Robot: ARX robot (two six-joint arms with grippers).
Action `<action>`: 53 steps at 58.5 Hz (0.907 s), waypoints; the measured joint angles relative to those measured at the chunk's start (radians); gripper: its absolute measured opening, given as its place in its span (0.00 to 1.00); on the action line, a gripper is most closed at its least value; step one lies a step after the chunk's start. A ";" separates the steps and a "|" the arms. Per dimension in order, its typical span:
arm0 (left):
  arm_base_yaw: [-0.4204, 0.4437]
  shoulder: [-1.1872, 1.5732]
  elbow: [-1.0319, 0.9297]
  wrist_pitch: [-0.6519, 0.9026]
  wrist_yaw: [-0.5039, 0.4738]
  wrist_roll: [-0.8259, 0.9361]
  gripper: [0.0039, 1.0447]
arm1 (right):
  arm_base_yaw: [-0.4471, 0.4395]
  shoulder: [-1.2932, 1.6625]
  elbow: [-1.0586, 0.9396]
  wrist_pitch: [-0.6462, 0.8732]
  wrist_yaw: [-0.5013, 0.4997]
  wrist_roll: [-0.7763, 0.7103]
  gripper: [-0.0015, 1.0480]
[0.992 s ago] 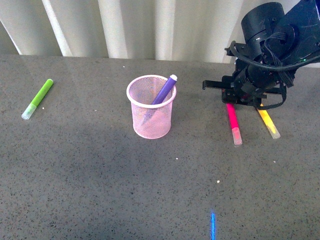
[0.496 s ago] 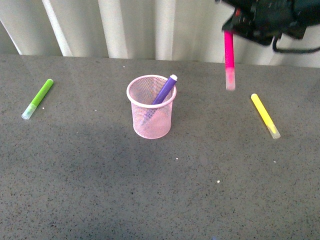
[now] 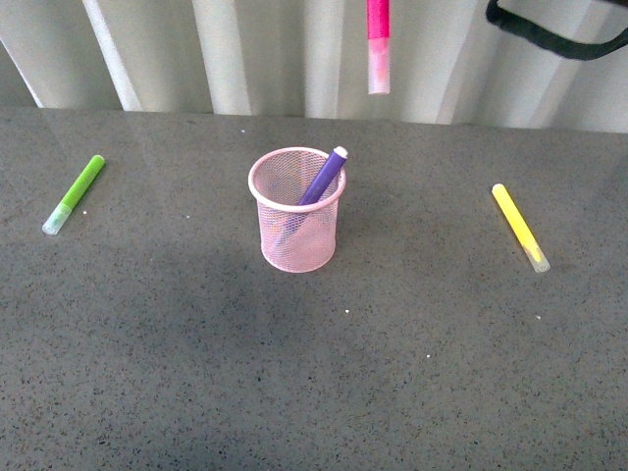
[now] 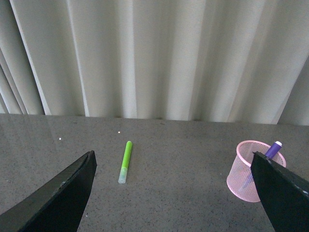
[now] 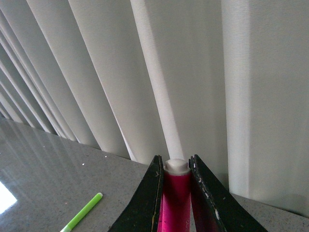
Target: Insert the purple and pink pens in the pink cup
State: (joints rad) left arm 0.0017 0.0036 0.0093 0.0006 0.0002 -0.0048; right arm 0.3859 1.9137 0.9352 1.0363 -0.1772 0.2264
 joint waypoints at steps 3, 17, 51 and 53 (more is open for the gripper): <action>0.000 0.000 0.000 0.000 0.000 0.000 0.94 | 0.029 0.046 0.013 0.029 0.051 -0.027 0.11; 0.000 0.000 0.000 0.000 0.000 0.000 0.94 | 0.095 0.158 0.062 0.118 0.139 -0.035 0.11; 0.000 0.000 0.000 0.000 0.000 0.000 0.94 | 0.143 0.337 0.149 0.146 0.341 -0.010 0.11; 0.000 0.000 0.000 0.000 0.000 0.000 0.94 | 0.142 0.338 0.149 0.146 0.342 -0.008 0.11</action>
State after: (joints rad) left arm 0.0017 0.0036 0.0093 0.0006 0.0002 -0.0048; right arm 0.5274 2.2520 1.0840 1.1824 0.1646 0.2188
